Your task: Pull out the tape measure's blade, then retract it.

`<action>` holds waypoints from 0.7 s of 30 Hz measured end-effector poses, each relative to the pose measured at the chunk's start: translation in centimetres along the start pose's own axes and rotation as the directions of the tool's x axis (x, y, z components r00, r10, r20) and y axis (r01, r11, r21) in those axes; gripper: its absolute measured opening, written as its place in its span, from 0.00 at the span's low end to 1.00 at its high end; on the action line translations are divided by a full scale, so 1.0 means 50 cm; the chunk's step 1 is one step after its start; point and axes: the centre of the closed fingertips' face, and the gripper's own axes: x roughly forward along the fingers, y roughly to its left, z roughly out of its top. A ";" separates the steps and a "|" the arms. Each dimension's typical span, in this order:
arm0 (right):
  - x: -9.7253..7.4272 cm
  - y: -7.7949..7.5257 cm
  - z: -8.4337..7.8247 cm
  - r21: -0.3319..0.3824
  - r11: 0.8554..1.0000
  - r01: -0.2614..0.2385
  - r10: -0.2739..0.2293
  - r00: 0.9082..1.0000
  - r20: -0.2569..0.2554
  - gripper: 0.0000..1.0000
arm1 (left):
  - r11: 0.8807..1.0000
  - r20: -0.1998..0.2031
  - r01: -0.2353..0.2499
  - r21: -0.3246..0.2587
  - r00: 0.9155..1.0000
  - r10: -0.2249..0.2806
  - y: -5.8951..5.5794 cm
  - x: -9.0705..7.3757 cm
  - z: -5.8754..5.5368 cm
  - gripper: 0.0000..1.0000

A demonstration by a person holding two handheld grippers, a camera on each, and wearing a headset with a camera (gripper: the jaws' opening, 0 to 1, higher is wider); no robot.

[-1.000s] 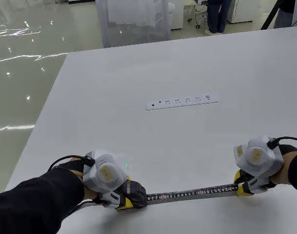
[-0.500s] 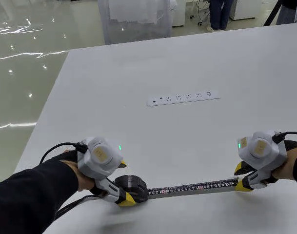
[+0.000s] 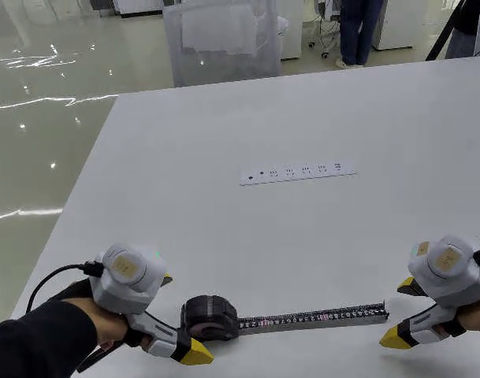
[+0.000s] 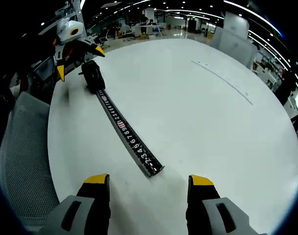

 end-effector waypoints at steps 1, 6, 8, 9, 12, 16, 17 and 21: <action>-0.003 -0.006 0.002 -0.011 1.000 0.023 -0.022 1.000 0.013 0.65 | 1.000 0.014 -0.001 -0.017 1.000 0.001 0.000 -0.003 -0.001 0.99; -0.015 -0.006 0.006 0.034 0.999 0.041 -0.043 0.997 0.058 0.77 | 0.997 0.074 -0.049 -0.056 0.996 0.054 0.018 -0.025 -0.010 0.99; -0.024 -0.007 0.005 0.063 0.997 0.045 -0.050 0.995 0.081 0.76 | 0.989 0.115 -0.057 -0.134 0.991 0.073 0.025 -0.036 -0.020 0.99; -0.026 -0.004 0.001 0.063 0.997 0.043 -0.048 0.996 0.081 0.79 | 0.987 0.120 -0.080 -0.136 0.988 0.096 0.033 -0.043 -0.029 0.99; -0.041 0.008 -0.008 0.090 0.995 0.049 -0.058 0.993 0.104 0.86 | 0.981 0.176 -0.144 -0.127 0.970 0.165 0.049 -0.069 -0.048 0.99; -0.052 0.015 -0.026 0.117 0.992 0.050 -0.064 0.990 0.127 0.91 | 0.975 0.130 -0.169 -0.141 0.974 0.188 0.038 -0.087 -0.096 0.99; -0.053 0.016 -0.034 0.117 0.992 0.056 -0.071 0.989 0.131 0.92 | 0.975 0.144 -0.165 -0.148 0.972 0.186 0.031 -0.093 -0.100 0.99; -0.062 0.020 -0.055 0.139 0.988 0.062 -0.083 0.986 0.146 0.99 | 0.962 0.186 -0.201 -0.188 0.954 0.235 0.038 -0.117 -0.112 0.99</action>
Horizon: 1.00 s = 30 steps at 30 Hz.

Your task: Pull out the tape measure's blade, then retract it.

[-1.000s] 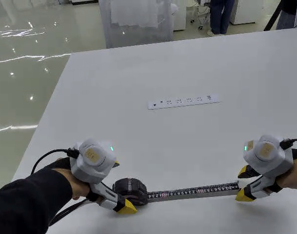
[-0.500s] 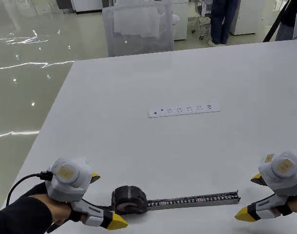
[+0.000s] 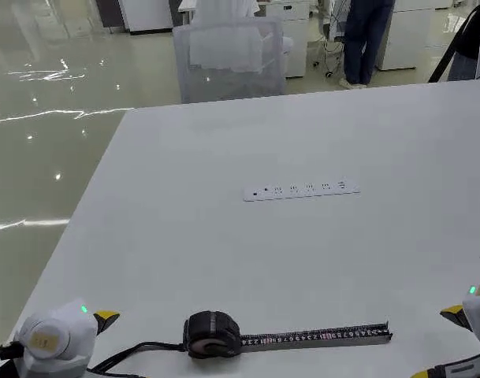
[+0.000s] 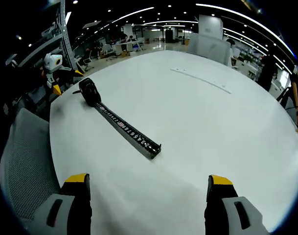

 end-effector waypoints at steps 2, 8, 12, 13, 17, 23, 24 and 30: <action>-0.009 0.007 -0.005 0.003 1.000 0.003 -0.003 1.000 0.004 0.99 | 1.000 -0.008 -0.004 -0.013 1.000 0.004 0.000 -0.012 -0.013 1.00; -0.039 0.014 0.007 -0.058 0.997 0.043 -0.039 0.998 0.058 0.99 | 0.993 -0.022 -0.096 -0.075 0.995 0.095 0.020 -0.053 -0.032 1.00; -0.056 0.020 0.001 -0.098 0.993 0.065 -0.056 0.994 0.092 0.99 | 0.994 0.012 -0.088 -0.060 0.996 0.089 0.017 -0.069 -0.035 1.00; -0.059 0.023 -0.005 -0.091 0.994 0.061 -0.053 0.995 0.088 0.99 | 0.994 0.012 -0.091 -0.053 0.996 0.092 0.016 -0.072 -0.037 1.00; -0.082 0.024 -0.016 -0.084 0.993 0.079 -0.069 0.992 0.109 0.99 | 0.994 0.028 -0.095 -0.052 0.995 0.097 0.007 -0.090 -0.036 1.00; -0.114 0.033 -0.011 -0.051 0.993 0.106 -0.098 0.985 0.142 0.99 | 0.995 0.045 -0.087 -0.046 0.995 0.089 -0.007 -0.100 -0.040 1.00; -0.117 0.037 -0.009 -0.050 0.993 0.106 -0.098 0.985 0.143 0.99 | 0.996 0.050 -0.079 -0.050 0.995 0.081 -0.012 -0.103 -0.040 1.00; -0.125 0.053 -0.028 -0.042 0.994 0.099 -0.091 0.984 0.151 0.99 | 0.998 0.011 -0.063 -0.014 0.998 0.063 -0.031 -0.108 -0.070 1.00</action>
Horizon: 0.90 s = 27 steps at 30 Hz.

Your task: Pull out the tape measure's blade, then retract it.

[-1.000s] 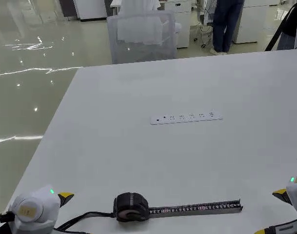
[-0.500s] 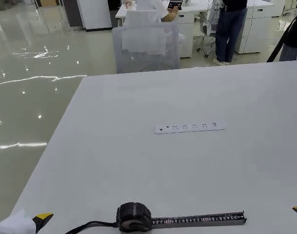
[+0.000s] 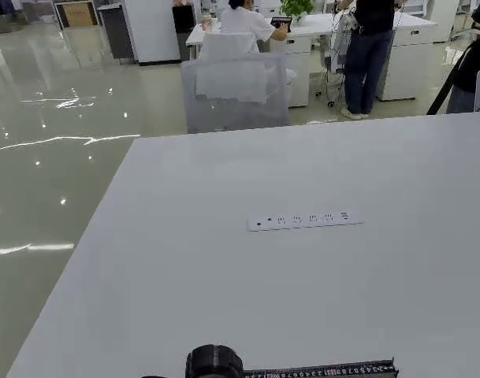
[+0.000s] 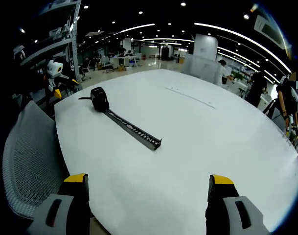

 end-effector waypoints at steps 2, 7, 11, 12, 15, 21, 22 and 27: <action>-0.003 0.006 -0.010 -0.007 1.000 -0.003 0.002 1.000 -0.007 0.99 | 1.000 0.010 -0.013 -0.004 1.000 0.013 0.008 -0.005 -0.001 1.00; -0.018 0.001 -0.024 0.007 1.000 0.002 -0.002 1.000 -0.010 0.99 | 1.000 0.042 -0.013 -0.014 0.999 0.013 0.006 -0.009 0.005 0.99; -0.032 -0.008 -0.028 -0.003 1.000 0.020 -0.020 1.000 0.000 0.99 | 1.000 0.035 -0.016 -0.001 0.999 0.016 0.007 -0.016 0.006 0.99; -0.036 -0.010 -0.031 -0.001 1.000 0.024 -0.024 1.000 0.001 0.99 | 1.000 0.037 -0.017 0.006 0.999 0.017 0.009 -0.020 0.008 0.99; -0.043 -0.012 -0.040 0.003 0.999 0.033 -0.033 0.999 0.005 0.99 | 1.000 0.026 -0.022 0.014 0.999 0.022 0.012 -0.026 0.006 1.00; -0.051 -0.004 -0.052 -0.026 0.999 0.032 -0.031 0.999 0.013 0.99 | 0.999 0.058 -0.039 0.028 0.998 0.038 0.029 -0.045 0.029 1.00; -0.051 -0.003 -0.052 -0.021 0.999 0.024 -0.024 1.000 0.016 0.99 | 0.999 0.066 -0.031 0.034 0.997 0.029 0.026 -0.047 0.038 1.00; -0.058 -0.009 -0.040 0.002 1.000 0.031 -0.031 0.999 0.041 0.99 | 0.998 0.054 -0.029 0.063 0.998 0.025 0.026 -0.048 0.048 1.00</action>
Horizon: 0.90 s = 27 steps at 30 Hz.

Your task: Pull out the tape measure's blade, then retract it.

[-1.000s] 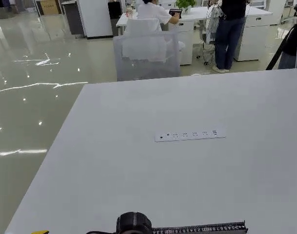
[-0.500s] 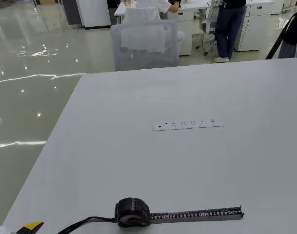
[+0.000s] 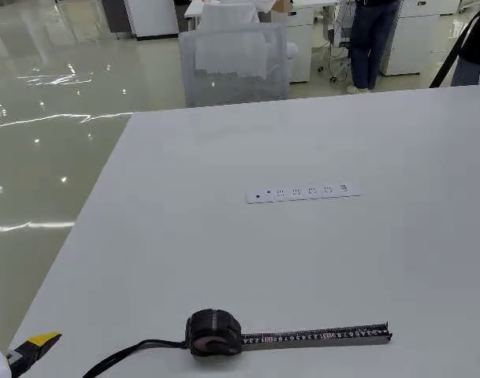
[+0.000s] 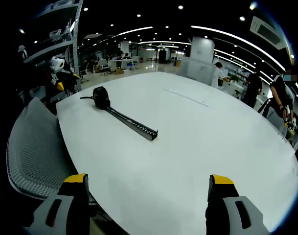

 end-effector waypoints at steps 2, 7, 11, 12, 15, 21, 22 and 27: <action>-0.001 0.002 0.001 0.012 1.000 -0.012 0.012 1.000 0.000 0.99 | 1.000 0.004 0.003 0.002 1.000 -0.003 -0.002 0.000 0.004 0.99; -0.005 -0.004 -0.008 -0.007 1.000 -0.004 0.003 1.000 -0.017 0.99 | 1.000 -0.007 0.000 -0.001 1.000 0.000 -0.004 0.000 -0.004 1.00; -0.013 -0.020 -0.020 -0.036 0.998 0.045 -0.047 0.998 -0.048 1.00 | 0.998 0.008 0.030 -0.048 1.000 -0.030 -0.021 -0.002 -0.001 1.00; -0.010 -0.005 -0.027 -0.007 1.000 -0.009 0.008 0.998 -0.066 1.00 | 0.999 0.004 0.025 -0.045 1.000 -0.025 -0.021 -0.001 -0.003 1.00; -0.011 -0.013 -0.025 -0.009 1.000 0.003 -0.003 0.998 -0.055 1.00 | 0.998 -0.005 0.034 -0.055 0.999 -0.035 -0.030 0.000 -0.008 1.00; -0.017 -0.012 -0.022 -0.010 1.000 -0.004 0.004 0.999 -0.051 1.00 | 0.998 -0.037 0.032 -0.051 0.999 -0.034 -0.043 0.001 -0.015 1.00; -0.017 -0.014 -0.021 -0.009 1.000 0.000 0.000 0.999 -0.048 1.00 | 0.998 -0.039 0.028 -0.050 0.999 -0.030 -0.044 0.001 -0.016 1.00; -0.024 -0.023 -0.019 -0.012 1.000 -0.011 0.010 0.998 -0.058 1.00 | 0.998 -0.010 0.018 -0.055 1.000 -0.018 -0.053 0.001 0.000 1.00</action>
